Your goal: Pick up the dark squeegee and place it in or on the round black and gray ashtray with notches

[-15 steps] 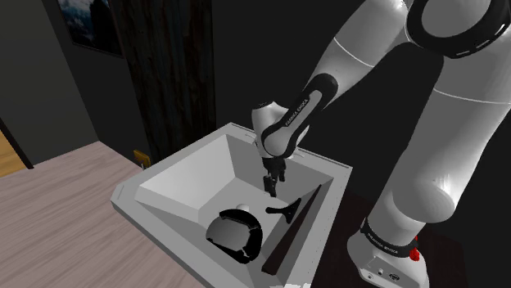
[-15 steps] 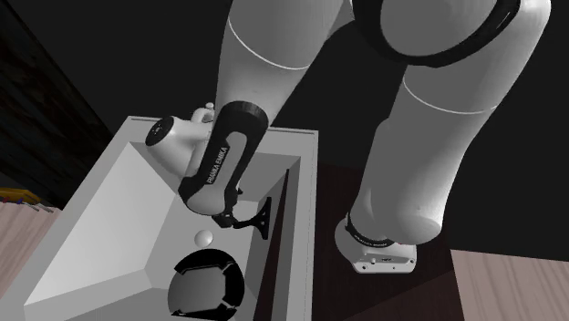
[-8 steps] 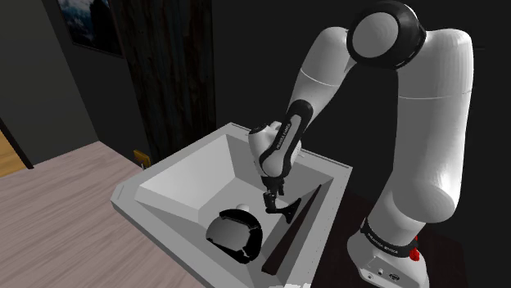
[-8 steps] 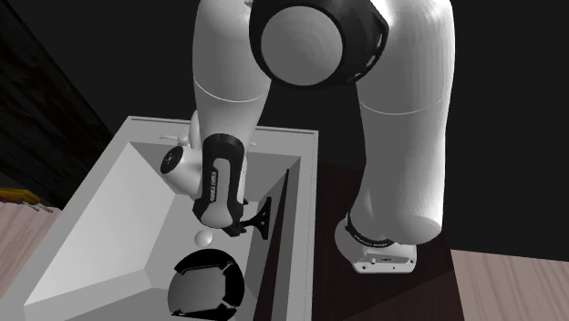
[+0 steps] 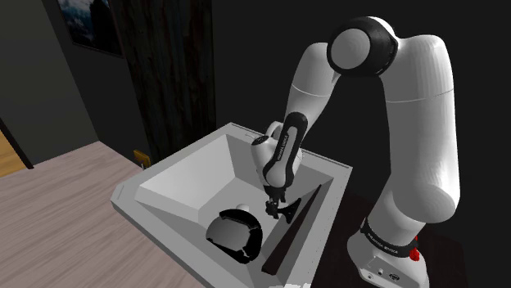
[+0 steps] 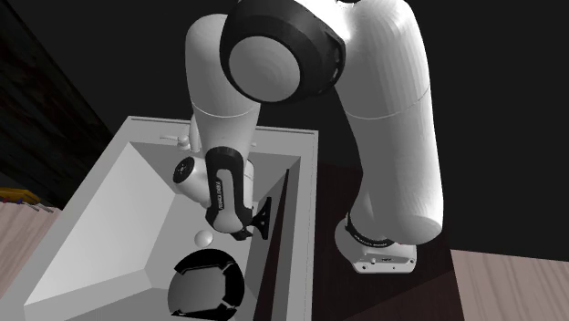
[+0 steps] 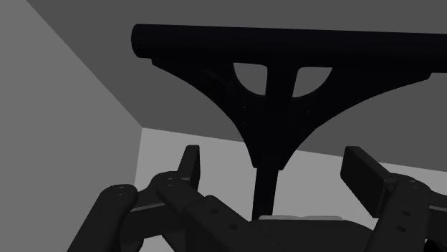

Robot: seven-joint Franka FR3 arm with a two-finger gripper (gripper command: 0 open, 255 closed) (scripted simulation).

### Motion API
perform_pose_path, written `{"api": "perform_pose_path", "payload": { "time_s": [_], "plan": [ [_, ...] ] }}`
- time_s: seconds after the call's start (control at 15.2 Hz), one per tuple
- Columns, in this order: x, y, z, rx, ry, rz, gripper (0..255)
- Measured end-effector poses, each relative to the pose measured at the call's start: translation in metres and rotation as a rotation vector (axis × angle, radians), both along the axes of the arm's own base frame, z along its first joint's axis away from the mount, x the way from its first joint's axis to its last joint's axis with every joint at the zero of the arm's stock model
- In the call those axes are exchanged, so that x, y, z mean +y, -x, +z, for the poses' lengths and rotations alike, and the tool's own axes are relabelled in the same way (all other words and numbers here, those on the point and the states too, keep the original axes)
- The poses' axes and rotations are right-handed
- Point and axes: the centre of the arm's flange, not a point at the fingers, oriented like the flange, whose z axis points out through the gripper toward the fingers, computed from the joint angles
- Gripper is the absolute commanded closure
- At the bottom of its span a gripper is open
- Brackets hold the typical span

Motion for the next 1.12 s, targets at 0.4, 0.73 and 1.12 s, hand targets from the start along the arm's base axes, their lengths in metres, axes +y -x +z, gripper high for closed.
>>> {"api": "perform_pose_path", "payload": {
  "time_s": [0.4, 0.73, 1.12],
  "plan": [
    [-0.0002, 0.0010, -0.0030, -0.001, 0.000, 0.000, 0],
    [-0.0002, 0.0010, -0.0030, -0.001, 0.000, 0.000, 255],
    [-0.0002, 0.0010, -0.0030, -0.001, 0.000, 0.000, 255]
  ]
}}
